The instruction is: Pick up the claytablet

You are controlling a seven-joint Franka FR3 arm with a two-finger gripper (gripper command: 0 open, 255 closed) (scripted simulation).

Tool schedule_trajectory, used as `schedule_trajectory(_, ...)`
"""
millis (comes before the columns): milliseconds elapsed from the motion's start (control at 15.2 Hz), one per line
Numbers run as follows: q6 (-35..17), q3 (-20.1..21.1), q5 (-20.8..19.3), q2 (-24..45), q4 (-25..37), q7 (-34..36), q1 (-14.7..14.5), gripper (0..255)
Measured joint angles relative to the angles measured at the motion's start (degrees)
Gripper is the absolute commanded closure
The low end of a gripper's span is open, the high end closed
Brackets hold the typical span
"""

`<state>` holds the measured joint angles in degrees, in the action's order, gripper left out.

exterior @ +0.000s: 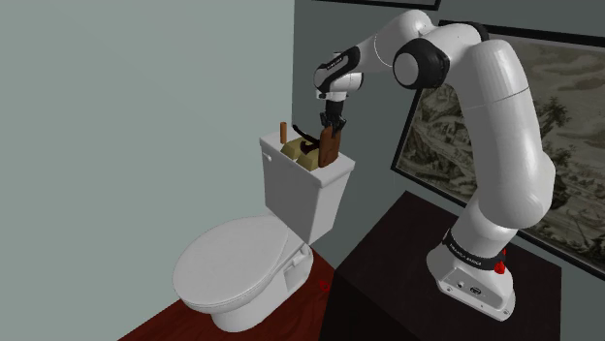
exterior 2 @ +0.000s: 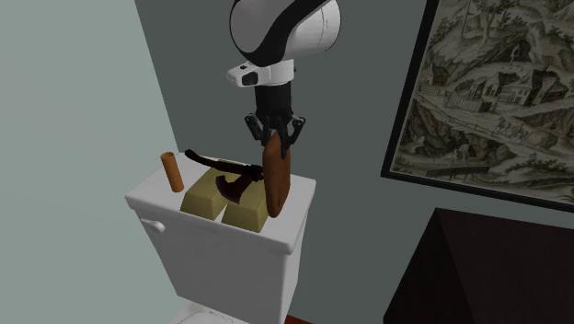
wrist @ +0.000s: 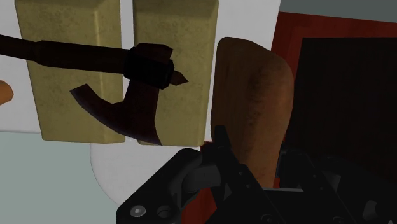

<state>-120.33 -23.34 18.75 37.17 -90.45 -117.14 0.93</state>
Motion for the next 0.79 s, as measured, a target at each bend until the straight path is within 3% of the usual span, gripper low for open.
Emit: schedule_trajectory(792, 6.3, -1.3, -2.0, -4.1, 2.5, 1.3, -0.6, 255)
